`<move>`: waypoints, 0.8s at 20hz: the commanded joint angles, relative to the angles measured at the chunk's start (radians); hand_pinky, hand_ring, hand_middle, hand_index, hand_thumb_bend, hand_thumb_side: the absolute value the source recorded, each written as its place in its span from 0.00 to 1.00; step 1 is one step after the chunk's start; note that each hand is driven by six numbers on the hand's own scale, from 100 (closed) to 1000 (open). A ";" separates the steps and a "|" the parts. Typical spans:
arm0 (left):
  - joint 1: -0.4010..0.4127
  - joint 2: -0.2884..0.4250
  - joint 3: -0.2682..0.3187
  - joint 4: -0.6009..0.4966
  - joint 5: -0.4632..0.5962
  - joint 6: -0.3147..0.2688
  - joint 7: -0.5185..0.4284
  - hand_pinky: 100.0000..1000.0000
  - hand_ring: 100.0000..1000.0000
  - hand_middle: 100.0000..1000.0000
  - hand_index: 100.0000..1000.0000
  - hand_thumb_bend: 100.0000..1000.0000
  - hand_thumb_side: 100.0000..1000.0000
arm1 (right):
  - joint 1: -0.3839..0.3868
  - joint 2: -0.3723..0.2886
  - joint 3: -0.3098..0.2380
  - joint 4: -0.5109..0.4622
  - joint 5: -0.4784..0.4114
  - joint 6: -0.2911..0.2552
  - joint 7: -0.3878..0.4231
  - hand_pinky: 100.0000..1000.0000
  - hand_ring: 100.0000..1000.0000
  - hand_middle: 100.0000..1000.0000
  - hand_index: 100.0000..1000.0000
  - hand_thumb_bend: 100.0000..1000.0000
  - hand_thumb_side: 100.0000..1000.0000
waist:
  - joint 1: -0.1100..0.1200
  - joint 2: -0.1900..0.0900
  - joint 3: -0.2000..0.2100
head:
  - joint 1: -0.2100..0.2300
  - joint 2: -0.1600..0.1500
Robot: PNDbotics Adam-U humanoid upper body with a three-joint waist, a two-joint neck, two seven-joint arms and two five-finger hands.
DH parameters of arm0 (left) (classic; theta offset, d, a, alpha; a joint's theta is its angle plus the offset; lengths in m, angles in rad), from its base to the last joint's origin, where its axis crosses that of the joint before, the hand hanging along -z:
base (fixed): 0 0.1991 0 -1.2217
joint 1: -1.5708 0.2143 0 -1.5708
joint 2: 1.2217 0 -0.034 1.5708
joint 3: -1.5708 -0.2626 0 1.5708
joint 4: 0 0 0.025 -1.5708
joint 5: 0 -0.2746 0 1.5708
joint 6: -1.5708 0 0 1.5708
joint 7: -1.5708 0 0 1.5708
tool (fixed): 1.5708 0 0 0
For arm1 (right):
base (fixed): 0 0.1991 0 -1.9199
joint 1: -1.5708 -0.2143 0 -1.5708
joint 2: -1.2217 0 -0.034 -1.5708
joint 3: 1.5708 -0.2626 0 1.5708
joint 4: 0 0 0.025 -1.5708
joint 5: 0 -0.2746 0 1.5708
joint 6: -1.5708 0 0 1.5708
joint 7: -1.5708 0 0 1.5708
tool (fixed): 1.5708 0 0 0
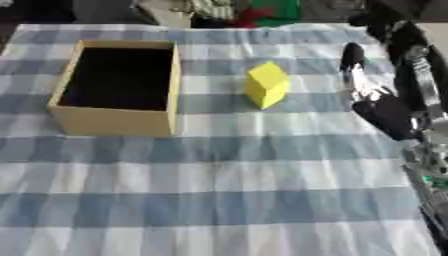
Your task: Pick up objects on the table and place them in the box.
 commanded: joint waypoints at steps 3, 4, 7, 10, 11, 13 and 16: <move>-0.004 0.007 0.011 -0.019 0.002 -0.001 -0.003 0.90 0.54 0.57 0.73 0.13 0.37 | -0.008 -0.018 -0.011 -0.015 0.005 -0.001 0.002 0.93 0.91 0.74 0.93 0.00 0.49 | -0.001 -0.022 0.000 | -0.008 0.005; -0.004 0.007 0.011 -0.019 0.002 -0.001 -0.003 0.90 0.54 0.57 0.73 0.13 0.37 | -0.008 -0.019 -0.011 -0.015 0.005 0.000 0.002 0.93 0.91 0.74 0.93 0.00 0.49 | -0.001 -0.022 0.001 | -0.007 0.004; -0.004 0.007 0.010 -0.019 0.002 -0.001 -0.004 0.90 0.54 0.57 0.73 0.13 0.37 | -0.015 -0.034 -0.009 -0.015 0.008 0.004 0.006 0.93 0.91 0.74 0.93 0.00 0.48 | -0.002 -0.021 0.002 | 0.000 0.000; -0.005 0.009 0.008 -0.019 0.003 0.000 -0.005 0.90 0.54 0.57 0.73 0.13 0.36 | -0.044 -0.084 -0.001 -0.015 0.012 0.020 0.018 0.92 0.90 0.75 0.93 0.00 0.45 | -0.003 -0.022 0.003 | 0.005 0.000; -0.006 0.010 0.007 -0.019 0.003 0.000 -0.006 0.90 0.54 0.57 0.73 0.13 0.36 | -0.060 -0.109 0.003 -0.015 0.012 0.031 0.024 0.92 0.91 0.75 0.93 0.00 0.45 | -0.004 -0.023 0.004 | 0.006 0.001; -0.005 0.010 0.005 -0.019 0.004 0.001 -0.008 0.90 0.54 0.57 0.73 0.13 0.36 | -0.095 -0.158 0.011 -0.015 0.011 0.060 0.038 0.91 0.91 0.76 0.93 0.00 0.43 | -0.004 -0.024 0.007 | 0.010 0.002; -0.003 0.011 0.002 -0.019 0.005 0.001 -0.012 0.90 0.54 0.57 0.73 0.13 0.36 | -0.149 -0.229 0.024 -0.015 0.002 0.127 0.066 0.91 0.91 0.77 0.93 0.00 0.43 | -0.004 -0.027 0.011 | 0.012 0.006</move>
